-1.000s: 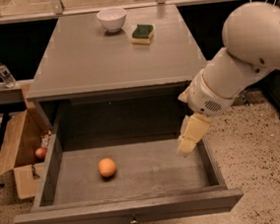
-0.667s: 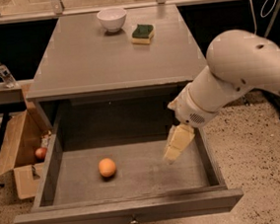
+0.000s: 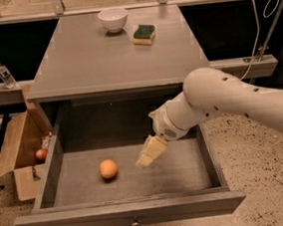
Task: Pick orange from top drawer and place on counter
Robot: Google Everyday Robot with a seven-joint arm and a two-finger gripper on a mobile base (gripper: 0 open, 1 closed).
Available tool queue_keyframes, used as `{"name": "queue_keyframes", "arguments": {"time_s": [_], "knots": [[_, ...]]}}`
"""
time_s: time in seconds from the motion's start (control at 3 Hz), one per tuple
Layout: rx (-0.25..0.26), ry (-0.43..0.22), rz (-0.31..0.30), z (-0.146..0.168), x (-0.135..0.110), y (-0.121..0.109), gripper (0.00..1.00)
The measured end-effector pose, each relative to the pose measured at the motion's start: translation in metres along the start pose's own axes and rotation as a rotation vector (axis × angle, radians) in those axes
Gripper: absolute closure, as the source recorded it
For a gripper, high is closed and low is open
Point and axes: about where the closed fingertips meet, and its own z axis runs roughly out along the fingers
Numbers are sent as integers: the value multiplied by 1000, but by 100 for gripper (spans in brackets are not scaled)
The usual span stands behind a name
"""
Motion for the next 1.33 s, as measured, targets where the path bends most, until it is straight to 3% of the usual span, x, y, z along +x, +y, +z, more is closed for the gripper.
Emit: {"name": "queue_keyframes", "arguments": {"time_s": [0.33,1.33], "knots": [[2,-1,-1,0,0,0,0],[-69,26,-157,101,-13,19,0]]}}
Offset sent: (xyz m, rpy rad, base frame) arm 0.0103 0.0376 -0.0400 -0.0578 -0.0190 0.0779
